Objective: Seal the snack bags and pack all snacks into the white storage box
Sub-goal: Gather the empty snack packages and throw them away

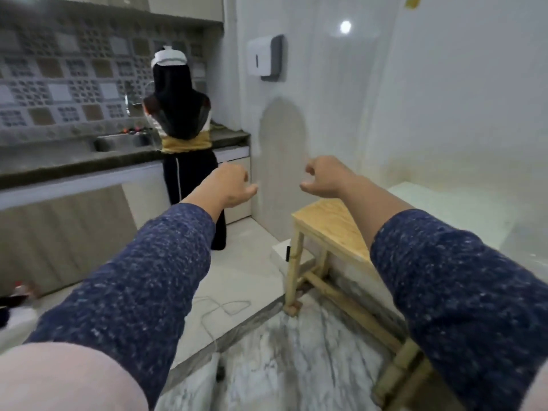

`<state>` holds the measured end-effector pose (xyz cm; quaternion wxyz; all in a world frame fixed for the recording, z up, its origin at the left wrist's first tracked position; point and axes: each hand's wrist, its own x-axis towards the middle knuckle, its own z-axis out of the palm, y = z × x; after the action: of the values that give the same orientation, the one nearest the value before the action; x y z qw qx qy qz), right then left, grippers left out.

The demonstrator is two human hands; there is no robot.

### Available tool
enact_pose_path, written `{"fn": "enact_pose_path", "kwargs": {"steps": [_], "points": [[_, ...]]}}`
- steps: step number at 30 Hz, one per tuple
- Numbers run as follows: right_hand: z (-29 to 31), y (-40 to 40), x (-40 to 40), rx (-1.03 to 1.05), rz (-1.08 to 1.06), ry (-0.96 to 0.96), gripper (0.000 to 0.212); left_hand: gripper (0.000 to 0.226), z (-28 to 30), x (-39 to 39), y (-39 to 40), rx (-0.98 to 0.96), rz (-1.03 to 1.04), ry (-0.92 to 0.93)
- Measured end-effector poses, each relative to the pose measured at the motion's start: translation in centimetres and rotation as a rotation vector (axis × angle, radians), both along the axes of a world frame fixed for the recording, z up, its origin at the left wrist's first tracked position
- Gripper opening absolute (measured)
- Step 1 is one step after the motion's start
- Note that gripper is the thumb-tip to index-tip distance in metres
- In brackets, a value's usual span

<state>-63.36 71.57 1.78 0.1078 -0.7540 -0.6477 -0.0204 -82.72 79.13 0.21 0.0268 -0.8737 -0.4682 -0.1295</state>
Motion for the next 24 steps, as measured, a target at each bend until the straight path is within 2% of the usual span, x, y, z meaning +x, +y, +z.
{"fn": "enact_pose_path", "kwargs": {"steps": [5,11,19,24], "points": [[0.5,-9.1,9.5,0.008,-0.257,0.049,0.054,0.051,0.7,12.5,-4.0,-0.024,-0.244,-0.009],[0.5,-20.9,19.0,0.011,-0.493,0.041,0.052,0.049,0.6,25.8,-12.3,-0.034,-0.499,-0.050],[-1.1,-39.1,30.7,-0.039,-0.793,0.052,0.056,0.051,-0.7,42.2,-28.2,-0.064,-0.788,-0.034],[-3.8,-50.5,36.2,-0.054,-0.970,0.089,0.055,0.050,-3.4,50.6,-38.5,-0.110,-0.966,-0.015]]}}
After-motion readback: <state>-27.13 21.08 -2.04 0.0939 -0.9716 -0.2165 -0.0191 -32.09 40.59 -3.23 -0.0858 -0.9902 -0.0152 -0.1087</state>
